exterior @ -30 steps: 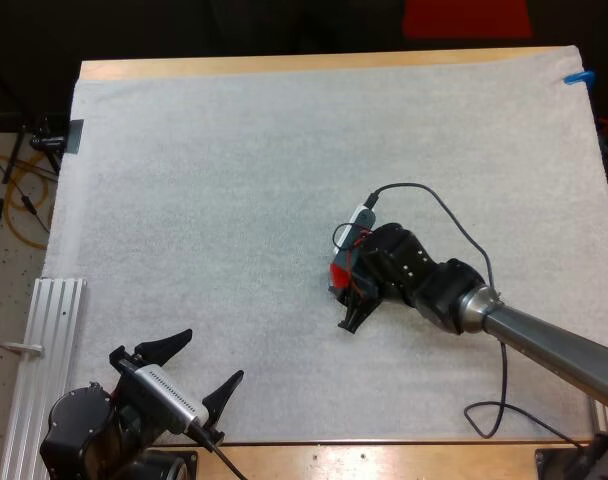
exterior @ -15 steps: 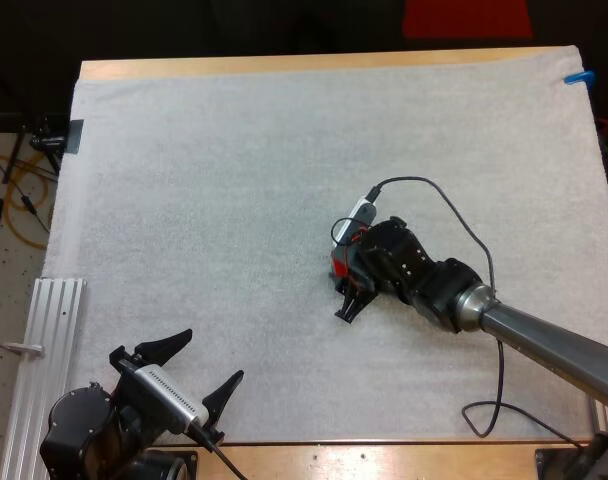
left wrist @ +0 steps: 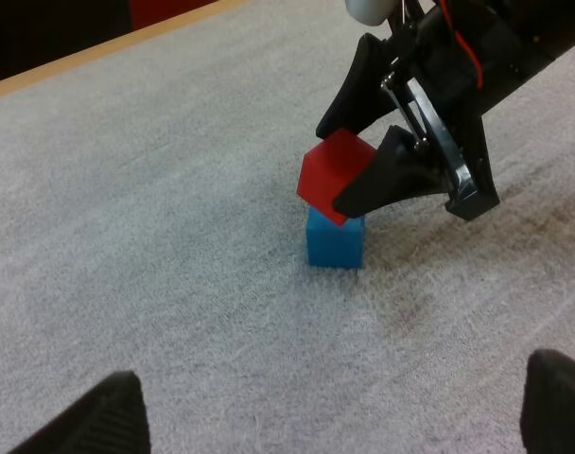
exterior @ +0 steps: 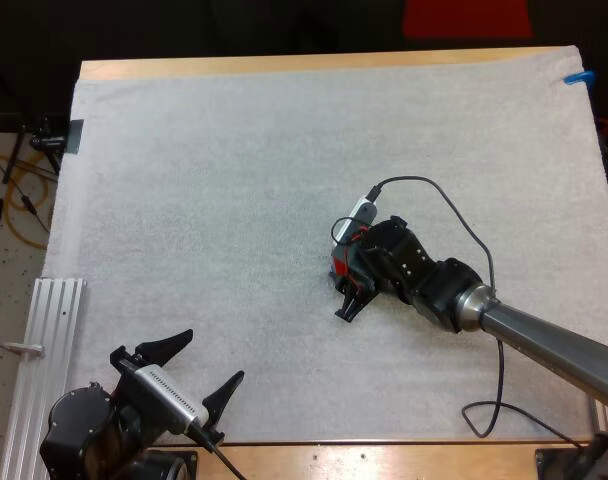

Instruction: Stack red cube on blue cube

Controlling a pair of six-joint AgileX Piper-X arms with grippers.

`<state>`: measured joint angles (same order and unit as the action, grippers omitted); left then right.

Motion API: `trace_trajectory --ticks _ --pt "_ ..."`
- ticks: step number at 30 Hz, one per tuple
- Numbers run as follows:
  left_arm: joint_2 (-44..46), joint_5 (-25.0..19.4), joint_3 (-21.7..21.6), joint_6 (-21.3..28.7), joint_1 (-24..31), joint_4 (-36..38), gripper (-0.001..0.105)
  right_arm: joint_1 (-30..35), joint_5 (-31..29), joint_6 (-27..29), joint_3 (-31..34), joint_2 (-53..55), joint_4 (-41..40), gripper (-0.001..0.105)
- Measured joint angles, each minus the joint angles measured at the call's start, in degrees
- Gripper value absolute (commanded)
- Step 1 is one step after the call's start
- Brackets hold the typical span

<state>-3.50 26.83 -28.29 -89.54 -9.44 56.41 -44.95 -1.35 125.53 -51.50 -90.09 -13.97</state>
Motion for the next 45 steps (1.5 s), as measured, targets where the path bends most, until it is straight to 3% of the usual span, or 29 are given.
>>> trace_trajectory --ticks 16,18,20,22,35,45 --pt "0.0 0.0 0.0 0.0 0.0 0.0 0.076 0.0 -1.5 -2.1 -0.1 -2.1 1.1 0.022" --pt "0.0 0.0 0.0 0.0 0.0 0.0 0.076 0.0 -1.5 -2.1 -0.1 -2.1 1.1 0.034" --pt "0.0 0.0 0.0 0.0 0.0 0.0 0.076 0.0 -1.5 -2.5 -0.1 -2.1 1.1 0.055" --pt "0.0 0.0 0.0 0.0 0.0 0.0 0.076 0.0 -1.5 -3.1 -0.1 -2.1 1.2 0.068" --pt "0.0 0.0 0.0 0.0 0.0 0.0 0.076 0.0 -2.8 -4.5 -0.1 2.4 0.6 0.069" --pt "0.0 1.8 0.0 0.0 0.0 -0.6 0.076 2.0 -2.3 -8.5 -0.1 17.1 -10.7 0.069"
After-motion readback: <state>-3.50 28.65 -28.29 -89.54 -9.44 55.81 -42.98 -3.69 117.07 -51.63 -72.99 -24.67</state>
